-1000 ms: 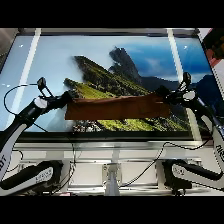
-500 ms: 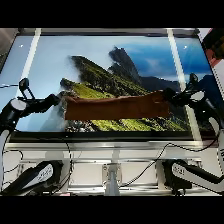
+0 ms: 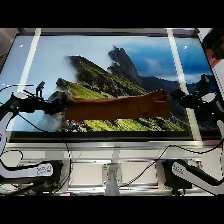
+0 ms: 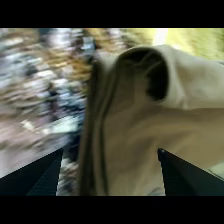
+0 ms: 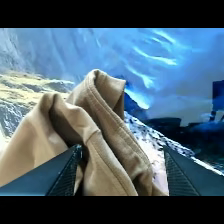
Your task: Fold the clothes and pants, and hang the long-sleeved shirts on hangers.
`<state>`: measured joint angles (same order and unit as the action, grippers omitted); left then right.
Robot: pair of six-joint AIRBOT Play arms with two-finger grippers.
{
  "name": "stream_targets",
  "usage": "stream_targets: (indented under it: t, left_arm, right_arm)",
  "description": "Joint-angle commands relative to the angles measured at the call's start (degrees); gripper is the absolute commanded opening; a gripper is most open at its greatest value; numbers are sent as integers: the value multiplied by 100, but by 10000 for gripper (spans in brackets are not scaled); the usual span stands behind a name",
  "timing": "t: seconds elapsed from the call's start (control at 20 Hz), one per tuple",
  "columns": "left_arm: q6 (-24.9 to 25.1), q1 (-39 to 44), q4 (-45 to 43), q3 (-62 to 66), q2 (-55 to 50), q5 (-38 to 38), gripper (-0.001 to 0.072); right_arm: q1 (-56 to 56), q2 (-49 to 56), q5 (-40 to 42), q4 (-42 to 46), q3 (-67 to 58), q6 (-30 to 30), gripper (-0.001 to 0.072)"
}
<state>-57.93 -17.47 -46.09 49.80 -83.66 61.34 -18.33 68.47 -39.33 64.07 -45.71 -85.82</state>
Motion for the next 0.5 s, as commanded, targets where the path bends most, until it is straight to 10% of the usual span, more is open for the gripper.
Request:
stream_targets:
  t: [0.0, 0.35, 0.45]
  left_arm:
    - [743, -11, 673, 118, -374, 181, 717]
    - [866, 599, 758, 120, -866, 151, 704]
    - [1154, 796, 761, 122, -881, 144, 469]
  right_arm:
    - [-31, -13, -20, 55, 0, 2, 556]
    - [-20, -13, -63, 20, 0, -2, 541]
    - [-17, -13, -125, 15, 0, -2, 541]
